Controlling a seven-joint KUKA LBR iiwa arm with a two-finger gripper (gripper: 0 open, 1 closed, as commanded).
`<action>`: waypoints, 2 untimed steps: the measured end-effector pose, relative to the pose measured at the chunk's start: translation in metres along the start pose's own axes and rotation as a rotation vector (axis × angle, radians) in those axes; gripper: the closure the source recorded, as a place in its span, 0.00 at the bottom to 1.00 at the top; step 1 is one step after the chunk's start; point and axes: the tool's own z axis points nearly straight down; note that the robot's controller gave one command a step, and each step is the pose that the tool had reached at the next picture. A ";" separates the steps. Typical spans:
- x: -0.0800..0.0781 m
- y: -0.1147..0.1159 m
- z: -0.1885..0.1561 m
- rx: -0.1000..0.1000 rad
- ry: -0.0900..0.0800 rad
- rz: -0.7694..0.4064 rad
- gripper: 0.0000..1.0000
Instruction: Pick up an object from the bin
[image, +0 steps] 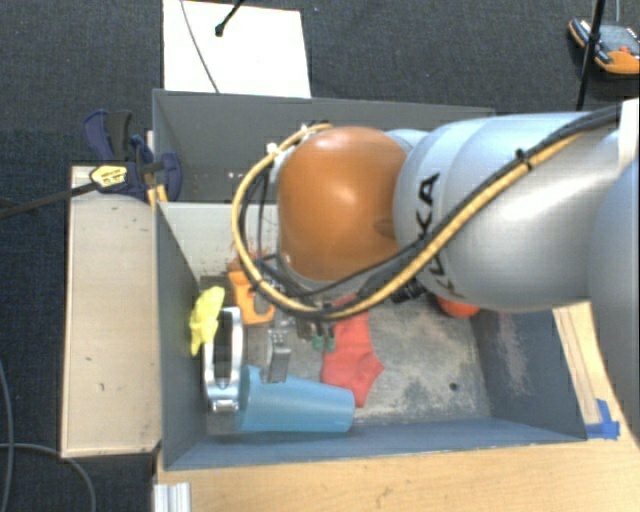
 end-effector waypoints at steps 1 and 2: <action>-0.002 -0.001 -0.005 -0.002 -0.008 0.006 0.00; -0.001 -0.016 -0.058 0.000 -0.003 -0.010 0.00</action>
Offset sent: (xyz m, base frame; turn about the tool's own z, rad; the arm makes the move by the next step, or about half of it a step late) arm 0.0050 -0.0587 0.2190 -0.0508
